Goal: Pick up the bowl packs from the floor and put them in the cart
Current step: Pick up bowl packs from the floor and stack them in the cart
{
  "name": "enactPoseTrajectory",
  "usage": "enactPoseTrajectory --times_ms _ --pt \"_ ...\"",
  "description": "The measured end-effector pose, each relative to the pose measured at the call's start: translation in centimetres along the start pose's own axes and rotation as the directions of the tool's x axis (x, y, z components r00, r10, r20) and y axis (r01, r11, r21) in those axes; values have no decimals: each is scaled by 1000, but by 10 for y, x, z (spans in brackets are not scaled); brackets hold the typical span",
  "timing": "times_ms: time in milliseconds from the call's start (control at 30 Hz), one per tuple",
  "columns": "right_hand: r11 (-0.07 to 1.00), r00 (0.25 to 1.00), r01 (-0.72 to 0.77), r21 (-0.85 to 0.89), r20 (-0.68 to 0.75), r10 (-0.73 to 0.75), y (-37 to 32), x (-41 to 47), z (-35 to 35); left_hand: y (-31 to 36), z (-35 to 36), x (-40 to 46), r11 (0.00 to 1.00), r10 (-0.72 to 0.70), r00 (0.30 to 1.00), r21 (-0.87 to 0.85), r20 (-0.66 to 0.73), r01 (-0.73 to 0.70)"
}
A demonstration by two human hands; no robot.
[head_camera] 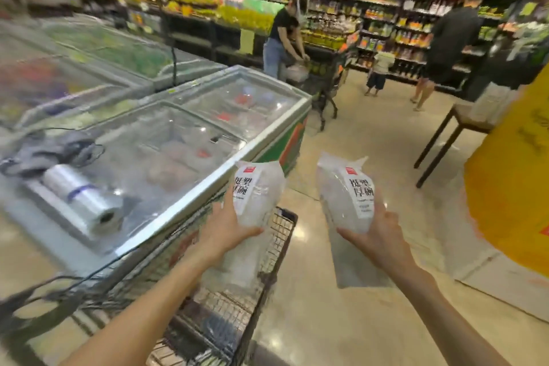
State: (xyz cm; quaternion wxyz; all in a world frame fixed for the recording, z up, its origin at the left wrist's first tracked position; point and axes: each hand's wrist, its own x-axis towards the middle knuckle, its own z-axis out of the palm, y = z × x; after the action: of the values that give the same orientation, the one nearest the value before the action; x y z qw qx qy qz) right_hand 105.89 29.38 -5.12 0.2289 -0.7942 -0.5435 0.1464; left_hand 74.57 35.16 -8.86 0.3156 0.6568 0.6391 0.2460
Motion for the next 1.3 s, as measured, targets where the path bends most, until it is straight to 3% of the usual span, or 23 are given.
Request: enactPoseTrajectory --times_ms 67,167,367,567,667,867,1100,1300 --pt "986 983 163 18 88 -164 -37 46 35 -32 -20 11 989 -145 980 19 -137 149" --pt "949 935 305 77 162 -314 -74 83 74 -74 -28 26 966 -260 942 -45 -214 256" --pt "868 816 476 144 295 -497 -144 133 154 -125 -29 38 878 -478 822 -200 -309 435" --pt "778 649 587 223 445 -617 -189 154 231 -170 1 36 704 -709 598 -324 -373 632" --pt "750 578 616 242 508 -638 -194 155 270 -192 24 34 604 -793 489 -361 -364 711" --pt "743 460 625 240 656 -598 -173 166 342 -223 88 42 463 -879 348 -415 -325 783" --pt "752 408 637 167 755 -513 -125 190 402 -249 150 87 287 -942 154 -483 -297 827" --pt "757 421 640 133 764 -490 -97 203 449 -292 189 136 201 -940 18 -509 -341 837"
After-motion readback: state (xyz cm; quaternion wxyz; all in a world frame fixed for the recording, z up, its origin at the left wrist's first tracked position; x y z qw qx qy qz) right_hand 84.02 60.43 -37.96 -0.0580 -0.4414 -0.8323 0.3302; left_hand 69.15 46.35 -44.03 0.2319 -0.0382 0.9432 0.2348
